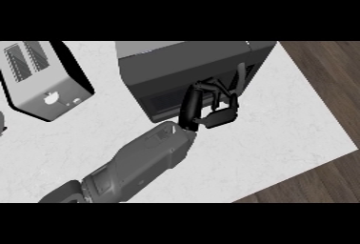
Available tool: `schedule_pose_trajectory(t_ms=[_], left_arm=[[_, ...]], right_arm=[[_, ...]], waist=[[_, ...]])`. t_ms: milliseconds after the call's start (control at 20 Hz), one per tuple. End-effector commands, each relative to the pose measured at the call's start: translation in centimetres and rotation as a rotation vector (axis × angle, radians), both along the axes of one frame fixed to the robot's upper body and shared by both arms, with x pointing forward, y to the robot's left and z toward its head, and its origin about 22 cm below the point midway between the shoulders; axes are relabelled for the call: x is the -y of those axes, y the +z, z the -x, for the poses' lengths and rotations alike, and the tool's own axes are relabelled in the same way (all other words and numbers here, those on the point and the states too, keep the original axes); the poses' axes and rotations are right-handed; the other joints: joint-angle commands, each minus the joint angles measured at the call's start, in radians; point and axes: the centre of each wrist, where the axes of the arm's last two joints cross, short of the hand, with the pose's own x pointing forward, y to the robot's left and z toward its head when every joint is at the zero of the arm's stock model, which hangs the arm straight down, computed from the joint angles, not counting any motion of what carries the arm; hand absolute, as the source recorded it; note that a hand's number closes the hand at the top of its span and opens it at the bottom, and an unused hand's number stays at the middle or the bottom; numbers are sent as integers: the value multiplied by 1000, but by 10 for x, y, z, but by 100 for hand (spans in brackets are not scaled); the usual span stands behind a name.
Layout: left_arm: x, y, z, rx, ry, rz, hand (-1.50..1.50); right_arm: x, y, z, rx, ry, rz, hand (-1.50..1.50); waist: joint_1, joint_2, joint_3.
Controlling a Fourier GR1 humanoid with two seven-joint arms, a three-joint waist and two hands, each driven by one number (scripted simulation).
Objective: Pick up the milk, place it into the microwave and close the microwave
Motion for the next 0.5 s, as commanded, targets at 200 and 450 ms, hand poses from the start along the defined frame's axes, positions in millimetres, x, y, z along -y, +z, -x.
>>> schedule_pose_trajectory(t_ms=[200, 450], left_arm=[[-36, -34, -14, -195, 240, -23, -150], [-36, -34, -14, -190, 226, -18, -150]], right_arm=[[12, 0, 10, -28, -36, -2, -150], [9, -2, 16, -43, -21, 0, -150]], waist=[[44, 2, -4], [60, -1, -5]])
